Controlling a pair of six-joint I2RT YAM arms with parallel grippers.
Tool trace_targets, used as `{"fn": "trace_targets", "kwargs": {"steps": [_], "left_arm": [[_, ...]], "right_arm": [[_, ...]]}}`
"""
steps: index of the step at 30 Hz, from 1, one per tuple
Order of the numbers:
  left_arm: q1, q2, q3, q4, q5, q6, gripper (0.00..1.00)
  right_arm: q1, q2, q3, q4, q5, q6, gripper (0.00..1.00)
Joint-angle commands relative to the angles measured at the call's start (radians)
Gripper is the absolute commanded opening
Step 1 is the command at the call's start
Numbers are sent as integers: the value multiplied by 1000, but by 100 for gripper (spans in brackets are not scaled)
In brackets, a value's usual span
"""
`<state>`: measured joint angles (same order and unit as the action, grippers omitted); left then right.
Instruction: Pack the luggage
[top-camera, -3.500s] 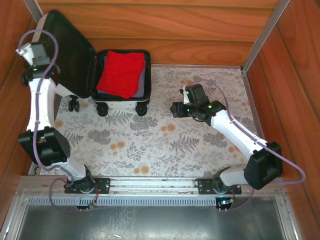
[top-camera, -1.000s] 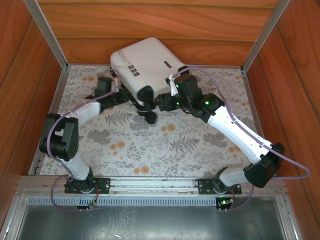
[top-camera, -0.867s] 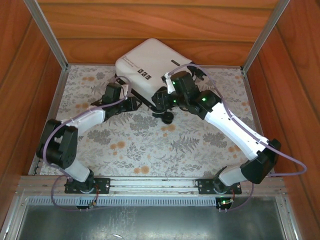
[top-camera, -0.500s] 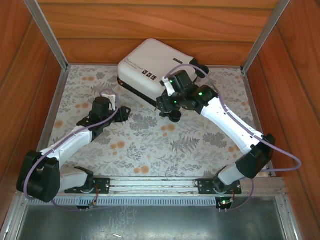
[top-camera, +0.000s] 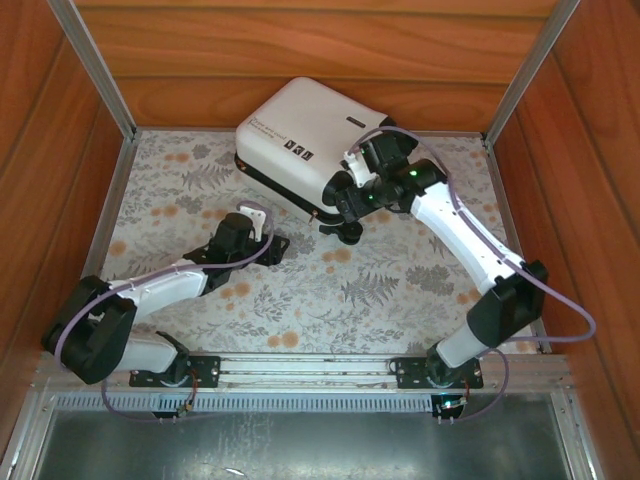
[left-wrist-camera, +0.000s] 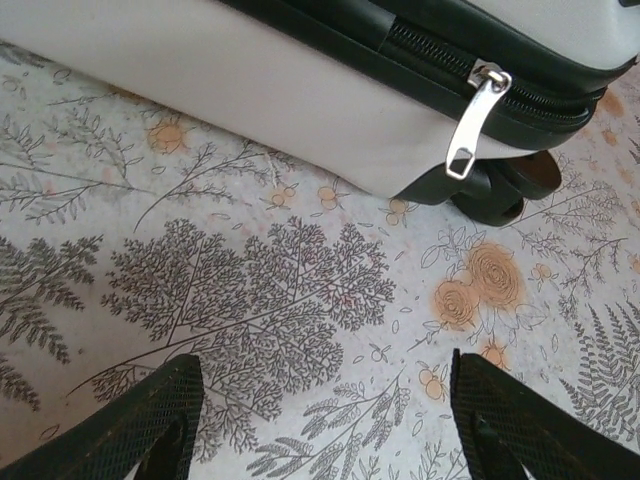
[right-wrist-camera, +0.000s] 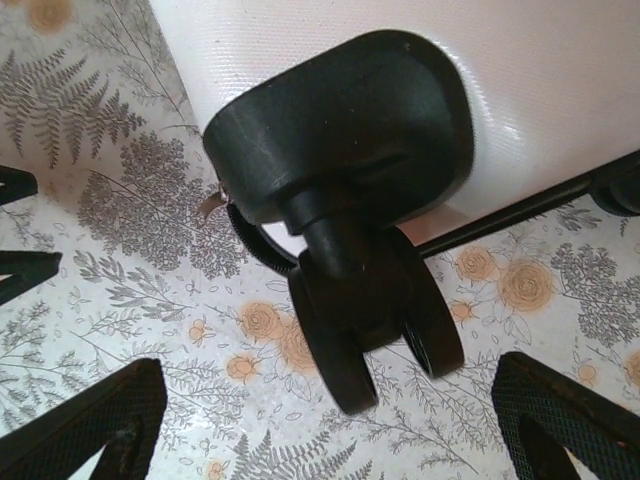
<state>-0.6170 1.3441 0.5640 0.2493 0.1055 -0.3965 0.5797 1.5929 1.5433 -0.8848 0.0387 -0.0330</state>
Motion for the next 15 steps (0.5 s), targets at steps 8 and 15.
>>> {"fn": "trace_targets", "kwargs": {"steps": [8, 15], "left_arm": [[-7, 119, 81, 62, 7, 9, 69], [-7, 173, 105, 65, 33, 8, 67]], "right_arm": [[-5, 170, 80, -8, -11, -77, 84], [-3, 226, 139, 2, 10, -99, 80]]}}
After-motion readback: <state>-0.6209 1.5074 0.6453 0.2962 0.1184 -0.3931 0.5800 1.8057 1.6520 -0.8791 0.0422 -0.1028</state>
